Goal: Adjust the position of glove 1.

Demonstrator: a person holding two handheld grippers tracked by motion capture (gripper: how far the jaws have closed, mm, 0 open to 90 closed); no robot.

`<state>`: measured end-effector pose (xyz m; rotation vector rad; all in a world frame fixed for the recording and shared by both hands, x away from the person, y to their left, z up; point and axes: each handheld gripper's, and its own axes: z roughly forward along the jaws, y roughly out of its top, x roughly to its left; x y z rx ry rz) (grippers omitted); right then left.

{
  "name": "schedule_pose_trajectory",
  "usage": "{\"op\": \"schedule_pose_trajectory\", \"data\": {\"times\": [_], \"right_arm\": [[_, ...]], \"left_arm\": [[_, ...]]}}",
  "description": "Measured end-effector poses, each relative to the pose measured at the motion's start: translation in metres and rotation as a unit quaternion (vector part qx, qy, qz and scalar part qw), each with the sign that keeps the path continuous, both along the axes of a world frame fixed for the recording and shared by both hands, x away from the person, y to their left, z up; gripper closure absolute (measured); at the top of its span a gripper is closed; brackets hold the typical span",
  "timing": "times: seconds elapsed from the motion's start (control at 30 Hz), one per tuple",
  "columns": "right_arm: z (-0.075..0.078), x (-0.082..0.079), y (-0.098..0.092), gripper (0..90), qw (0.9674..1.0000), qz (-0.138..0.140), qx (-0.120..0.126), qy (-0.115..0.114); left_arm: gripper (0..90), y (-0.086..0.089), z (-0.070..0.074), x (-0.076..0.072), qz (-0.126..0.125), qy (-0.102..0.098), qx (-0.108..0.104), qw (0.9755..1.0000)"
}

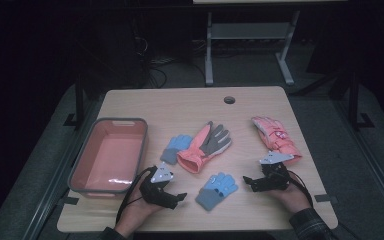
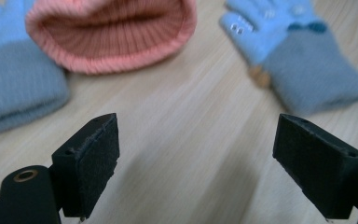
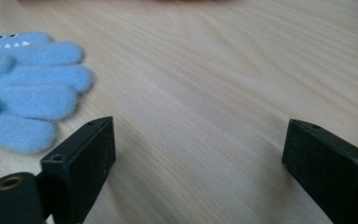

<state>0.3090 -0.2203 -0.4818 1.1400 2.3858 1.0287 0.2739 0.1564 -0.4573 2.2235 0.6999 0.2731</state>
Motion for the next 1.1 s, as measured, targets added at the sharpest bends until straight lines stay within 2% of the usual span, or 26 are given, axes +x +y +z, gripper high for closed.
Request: {"op": "schedule_pose_trajectory", "data": {"times": [0.07, 0.2, 0.27, 0.3, 0.37, 0.53, 0.6, 0.7, 0.8, 0.97, 1.1], "right_arm": [[0.000, 0.000, 0.000, 8.7, 1.0000, 0.000, 0.000, 0.001], [0.000, 0.001, 0.000, 7.6, 1.0000, 0.001, 0.001, 0.002], [0.000, 0.001, 0.000, 7.0, 1.0000, 0.003, 0.000, 0.004], [0.000, 0.001, 0.000, 7.0, 1.0000, 0.003, 0.000, 0.004], [0.000, 0.001, 0.000, 7.0, 1.0000, 0.003, 0.000, 0.003], [0.000, 0.001, 0.000, 7.0, 1.0000, 0.003, 0.000, 0.003], [0.000, 0.001, 0.000, 7.0, 1.0000, 0.003, 0.000, 0.003], [0.000, 0.001, 0.000, 7.0, 1.0000, 0.003, 0.000, 0.003], [0.000, 0.001, 0.000, 7.0, 1.0000, 0.003, 0.000, 0.004], [0.000, 0.001, 0.000, 7.0, 1.0000, 0.003, 0.001, 0.003], [0.000, 0.001, 0.000, 7.0, 1.0000, 0.003, 0.000, 0.003]], "left_arm": [[14.7, -0.003, 0.005, 0.001, 0.000, 0.003, -0.001, 1.0000], [24.2, -0.007, 0.013, 0.002, 0.004, 0.005, -0.005, 1.0000], [34.7, -0.009, 0.018, 0.005, 0.009, 0.004, -0.009, 0.9999], [34.7, -0.010, 0.021, 0.007, 0.013, 0.006, -0.010, 0.9999], [47.6, -0.012, 0.027, 0.011, 0.030, 0.008, -0.009, 0.9995], [79.9, -0.020, 0.040, 0.027, 0.039, 0.009, -0.015, 0.9991], [89.3, -0.023, 0.045, 0.034, 0.044, 0.004, -0.012, 0.9989], [89.4, -0.029, 0.052, 0.045, 0.055, -0.003, -0.009, 0.9984], [89.5, -0.034, 0.053, 0.059, 0.063, -0.011, -0.001, 0.9980], [89.5, -0.041, 0.046, 0.084, 0.093, -0.016, 0.012, 0.9954], [89.5, -0.039, 0.042, 0.101, 0.114, -0.012, 0.019, 0.9933]]}}
